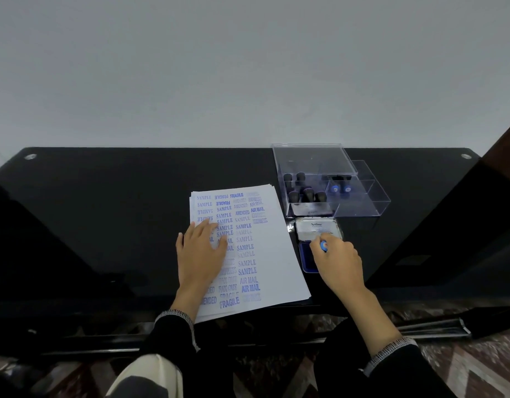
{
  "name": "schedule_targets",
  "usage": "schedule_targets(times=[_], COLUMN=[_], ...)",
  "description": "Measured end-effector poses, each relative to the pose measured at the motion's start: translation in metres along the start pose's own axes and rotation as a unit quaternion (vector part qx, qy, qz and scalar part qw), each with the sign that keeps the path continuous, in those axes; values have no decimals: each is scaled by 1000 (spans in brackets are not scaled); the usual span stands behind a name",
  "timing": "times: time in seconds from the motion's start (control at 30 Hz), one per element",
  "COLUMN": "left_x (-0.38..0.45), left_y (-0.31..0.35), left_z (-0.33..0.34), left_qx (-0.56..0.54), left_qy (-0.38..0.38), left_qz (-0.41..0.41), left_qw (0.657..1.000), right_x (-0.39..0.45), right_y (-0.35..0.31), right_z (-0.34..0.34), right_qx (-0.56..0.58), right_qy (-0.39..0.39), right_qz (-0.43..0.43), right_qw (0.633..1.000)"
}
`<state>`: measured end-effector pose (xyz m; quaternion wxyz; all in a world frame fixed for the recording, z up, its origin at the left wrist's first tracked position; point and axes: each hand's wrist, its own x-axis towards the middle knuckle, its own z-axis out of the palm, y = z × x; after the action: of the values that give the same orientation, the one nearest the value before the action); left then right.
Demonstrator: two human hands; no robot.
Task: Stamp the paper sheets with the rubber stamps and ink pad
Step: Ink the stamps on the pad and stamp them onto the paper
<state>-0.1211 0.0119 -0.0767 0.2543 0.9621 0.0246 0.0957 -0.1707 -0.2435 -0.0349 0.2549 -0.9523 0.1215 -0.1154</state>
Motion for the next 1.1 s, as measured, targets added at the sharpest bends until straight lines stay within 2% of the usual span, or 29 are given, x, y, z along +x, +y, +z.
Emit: schedule_targets(times=[0.13, 0.33, 0.4, 0.47, 0.57, 0.67, 0.83, 0.97, 1.1], left_x=[0, -1, -1, -2, -3, -2, 9, 11, 7], left_y=[-1, 0, 0, 3, 7, 11, 18, 23, 24], left_z=[2, 2, 4, 4, 4, -1, 1, 6, 14], left_qx=[0, 3, 20, 55, 44, 13, 15, -66, -116], left_qy=[2, 2, 18, 45, 41, 5, -26, -41, -32], left_qz=[1, 8, 28, 84, 140, 127, 98, 60, 93], left_qw=[1000, 1000, 999, 994, 988, 992, 995, 995, 988], right_x=[-1, 8, 15, 22, 34, 47, 64, 68, 66], right_y=[0, 1, -8, -24, -55, -73, -77, -72, -71], right_z=[3, 1, 0, 0, 6, 19, 35, 47, 54], right_qx=[-60, -2, 50, 170, 281, 273, 214, 204, 193], right_qy=[5, -9, -6, -17, -91, -138, -150, -140, -136], right_qz=[-33, 18, 29, 21, -12, -40, -48, -49, -65], right_qw=[998, 1000, 998, 985, 955, 951, 964, 968, 969])
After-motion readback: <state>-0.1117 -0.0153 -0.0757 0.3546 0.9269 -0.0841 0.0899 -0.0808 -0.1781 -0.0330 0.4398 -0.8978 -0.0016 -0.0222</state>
